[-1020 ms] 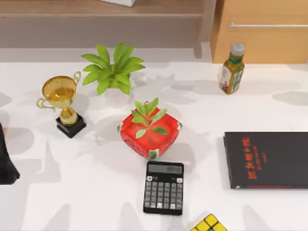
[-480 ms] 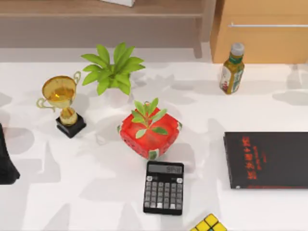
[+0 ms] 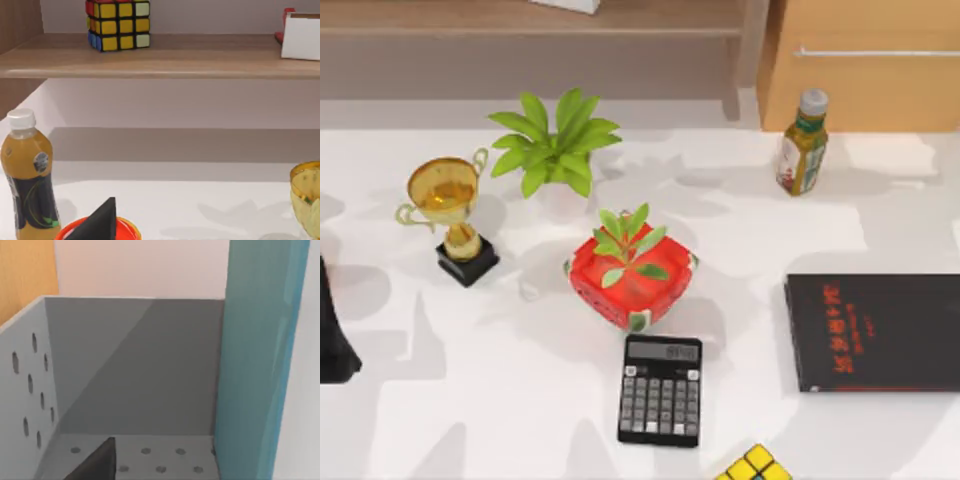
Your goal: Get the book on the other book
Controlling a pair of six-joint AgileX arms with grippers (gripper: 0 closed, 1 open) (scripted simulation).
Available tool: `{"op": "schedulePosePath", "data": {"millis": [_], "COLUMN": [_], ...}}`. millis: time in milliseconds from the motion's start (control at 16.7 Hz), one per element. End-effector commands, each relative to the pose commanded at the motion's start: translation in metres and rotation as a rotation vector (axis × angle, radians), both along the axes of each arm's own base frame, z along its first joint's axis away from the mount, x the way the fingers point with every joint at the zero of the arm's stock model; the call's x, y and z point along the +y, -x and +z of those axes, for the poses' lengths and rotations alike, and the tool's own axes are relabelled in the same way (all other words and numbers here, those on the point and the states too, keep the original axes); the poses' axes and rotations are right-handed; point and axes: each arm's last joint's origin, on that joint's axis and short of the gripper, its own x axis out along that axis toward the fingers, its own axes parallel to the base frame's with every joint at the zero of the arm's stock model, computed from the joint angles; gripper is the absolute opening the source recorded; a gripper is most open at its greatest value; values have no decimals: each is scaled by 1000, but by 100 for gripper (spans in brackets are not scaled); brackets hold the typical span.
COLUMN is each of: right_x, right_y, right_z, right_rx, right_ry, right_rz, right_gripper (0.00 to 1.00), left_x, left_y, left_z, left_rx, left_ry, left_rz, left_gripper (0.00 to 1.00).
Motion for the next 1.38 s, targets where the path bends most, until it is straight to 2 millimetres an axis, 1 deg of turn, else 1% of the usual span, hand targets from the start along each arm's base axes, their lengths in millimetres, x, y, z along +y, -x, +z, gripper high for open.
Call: {"op": "schedulePosePath", "data": {"millis": [120,240,600,720,1020,1260,1380], "right_x": [-16,-24,-23,-24,-26,-26,-26], "right_y": [-14,-20,-22,-27,-49,-51,-51], "right_z": [-13,-20,-21,-20,-21,-21,-21], "right_rx": [-5,-8,-4,-8,-8,-8,-8], "right_ry": [1,2,1,2,2,2,2], "right_rz": [0,0,3,1,0,0,0], "right_gripper": [100,100,100,100,100,100,85], "left_x": [0,0,0,0,0,0,0], "left_y": [0,0,0,0,0,0,0], "left_z": [0,0,0,0,0,0,0], "left_rx": [0,0,0,0,0,0,0], "left_ry": [0,0,0,0,0,0,0], "left_rz": [0,0,0,0,0,0,0], "left_gripper": [100,100,100,100,100,100,100]}}
